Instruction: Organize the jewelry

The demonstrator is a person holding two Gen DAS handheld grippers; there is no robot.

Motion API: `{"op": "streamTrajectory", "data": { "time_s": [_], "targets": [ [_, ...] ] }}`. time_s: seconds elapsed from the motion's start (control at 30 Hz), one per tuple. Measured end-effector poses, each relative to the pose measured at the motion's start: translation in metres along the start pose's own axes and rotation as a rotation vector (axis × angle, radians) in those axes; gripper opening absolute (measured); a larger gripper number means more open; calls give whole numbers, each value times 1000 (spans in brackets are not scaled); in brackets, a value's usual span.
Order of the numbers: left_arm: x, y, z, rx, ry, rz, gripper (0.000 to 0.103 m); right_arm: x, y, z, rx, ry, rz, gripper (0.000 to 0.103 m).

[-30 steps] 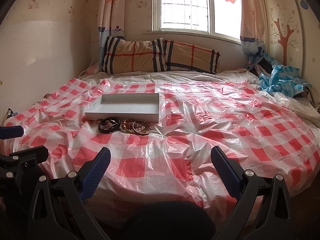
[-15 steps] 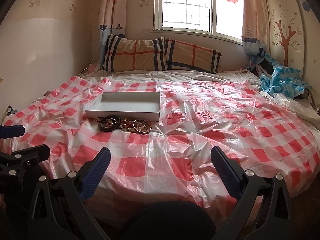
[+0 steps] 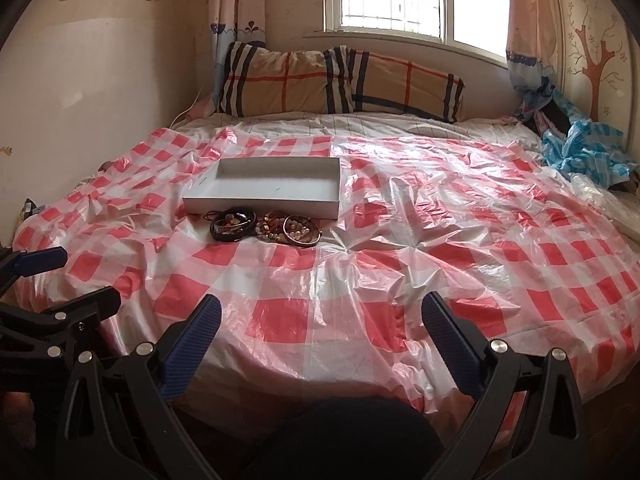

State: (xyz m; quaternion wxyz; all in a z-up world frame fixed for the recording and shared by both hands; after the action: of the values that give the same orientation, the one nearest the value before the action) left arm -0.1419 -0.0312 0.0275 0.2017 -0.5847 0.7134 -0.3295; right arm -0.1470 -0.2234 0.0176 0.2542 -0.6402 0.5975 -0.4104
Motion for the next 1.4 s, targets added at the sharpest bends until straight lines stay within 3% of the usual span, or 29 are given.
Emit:
{"op": "streamTrajectory", "data": {
  "time_s": [0.2, 0.4, 0.53, 0.6, 0.77, 0.93, 0.97, 1.1, 1.17, 1.4],
  "targets": [
    [-18, -15, 19, -3, 20, -17, 95, -13, -28, 26, 39, 26, -54, 96],
    [-38, -36, 54, -13, 19, -38, 95, -26, -48, 87, -94, -5, -107, 96],
    [-53, -56, 92, -31, 9, -55, 95, -34, -61, 133, -182, -32, -125, 96],
    [-59, -68, 118, -54, -1, -48, 95, -37, -67, 157, -196, -7, -153, 96],
    [-74, -87, 171, -103, 5, -73, 95, -29, -58, 192, -286, -19, -100, 96],
    [-72, -97, 209, -123, 4, -63, 95, -31, -55, 208, -322, -42, -98, 96],
    [-71, -98, 215, -127, 7, -61, 94, -31, -54, 211, -333, -47, -103, 96],
    [-75, -98, 240, -173, 47, -80, 59, -39, -53, 222, -355, -59, -142, 96],
    [-77, -97, 241, -162, 79, -87, 54, -45, -52, 227, -359, -63, -166, 96],
    [-82, -91, 226, -170, 122, -63, 53, -63, -57, 247, -371, -108, -221, 96]
  ]
}}
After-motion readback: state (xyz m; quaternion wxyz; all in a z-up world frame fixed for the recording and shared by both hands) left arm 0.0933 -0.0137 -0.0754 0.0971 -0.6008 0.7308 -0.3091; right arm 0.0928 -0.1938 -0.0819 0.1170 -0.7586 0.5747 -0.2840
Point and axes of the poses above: each gripper's, at about its wrist camera, not at the fingertips, and z roughly the way its jaws point, x to its right, y to its underside, the point moved 1 cm from there along z, roughly the way its jaws point, and after that the axes turned 13 degrees about y, right-handed, at the moved point
